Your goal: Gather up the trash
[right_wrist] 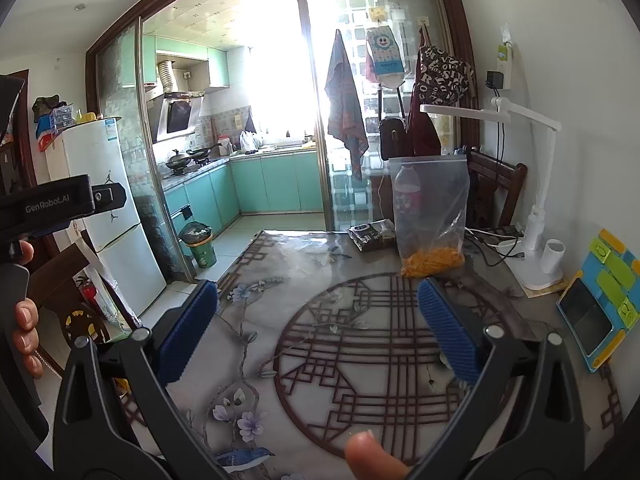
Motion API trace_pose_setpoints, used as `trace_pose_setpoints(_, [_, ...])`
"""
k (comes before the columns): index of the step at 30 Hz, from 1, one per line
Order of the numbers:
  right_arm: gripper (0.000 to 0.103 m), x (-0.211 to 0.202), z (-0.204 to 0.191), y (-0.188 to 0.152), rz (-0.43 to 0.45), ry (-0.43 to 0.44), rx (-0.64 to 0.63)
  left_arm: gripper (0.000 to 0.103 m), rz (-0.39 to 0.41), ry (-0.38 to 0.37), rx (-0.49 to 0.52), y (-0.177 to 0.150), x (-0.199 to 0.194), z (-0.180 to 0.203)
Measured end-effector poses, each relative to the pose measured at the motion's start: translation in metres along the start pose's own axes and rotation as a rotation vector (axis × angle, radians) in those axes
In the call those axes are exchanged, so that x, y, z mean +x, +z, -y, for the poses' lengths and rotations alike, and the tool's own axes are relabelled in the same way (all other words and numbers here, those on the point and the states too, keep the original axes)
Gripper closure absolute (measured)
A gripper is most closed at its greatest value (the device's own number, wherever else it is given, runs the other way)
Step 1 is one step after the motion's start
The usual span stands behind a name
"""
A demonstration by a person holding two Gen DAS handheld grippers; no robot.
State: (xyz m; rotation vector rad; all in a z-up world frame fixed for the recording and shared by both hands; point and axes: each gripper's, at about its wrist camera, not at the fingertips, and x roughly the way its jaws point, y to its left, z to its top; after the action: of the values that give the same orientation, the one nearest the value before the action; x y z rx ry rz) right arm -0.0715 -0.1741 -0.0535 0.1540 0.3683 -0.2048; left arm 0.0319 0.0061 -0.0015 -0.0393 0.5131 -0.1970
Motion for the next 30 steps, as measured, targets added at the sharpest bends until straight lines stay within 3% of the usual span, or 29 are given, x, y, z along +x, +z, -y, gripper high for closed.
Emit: trace_pose_setpoints(30, [0.004, 0.018, 0.017, -0.009, -0.052, -0.025, 0.012, 0.008, -0.071, -0.045, 0.022, -0.005, 0.025, 0.012])
